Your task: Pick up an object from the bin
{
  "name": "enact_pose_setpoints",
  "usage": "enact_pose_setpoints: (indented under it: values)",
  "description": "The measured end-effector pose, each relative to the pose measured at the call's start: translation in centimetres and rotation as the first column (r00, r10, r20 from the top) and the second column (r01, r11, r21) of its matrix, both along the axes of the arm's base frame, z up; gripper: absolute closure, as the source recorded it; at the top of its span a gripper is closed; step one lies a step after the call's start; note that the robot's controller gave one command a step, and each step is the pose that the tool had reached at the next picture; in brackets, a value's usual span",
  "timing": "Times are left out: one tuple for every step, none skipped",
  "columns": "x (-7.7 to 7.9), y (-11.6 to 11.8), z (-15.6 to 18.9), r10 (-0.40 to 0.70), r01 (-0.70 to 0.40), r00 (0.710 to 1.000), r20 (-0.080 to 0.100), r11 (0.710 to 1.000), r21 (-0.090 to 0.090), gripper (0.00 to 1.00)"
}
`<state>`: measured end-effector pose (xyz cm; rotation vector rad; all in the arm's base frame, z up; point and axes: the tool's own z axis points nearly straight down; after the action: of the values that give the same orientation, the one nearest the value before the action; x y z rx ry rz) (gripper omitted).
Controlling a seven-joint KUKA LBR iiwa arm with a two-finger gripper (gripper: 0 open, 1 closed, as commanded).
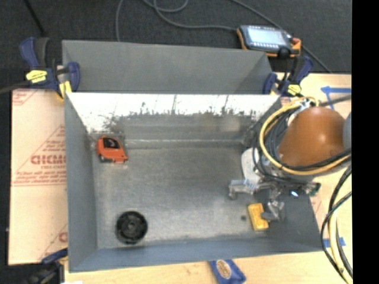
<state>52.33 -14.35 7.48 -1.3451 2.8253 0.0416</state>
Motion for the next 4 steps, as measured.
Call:
enact_pose_setpoints:
  values:
    - [0.0, -0.7, 0.1, 0.010, -0.010, 1.000, 0.006, 1.000, -0.018, 1.00]
    - [0.0, -0.7, 0.1, 0.010, -0.010, 1.000, 0.006, 1.000, -0.018, 1.00]
    - [-0.1, -0.8, 0.5, 0.010, -0.010, 1.000, 0.005, 1.000, -0.020, 1.00]
    - [-0.2, -0.9, 2.1, 0.009, -0.009, 1.000, 0.003, 1.000, -0.026, 1.00]
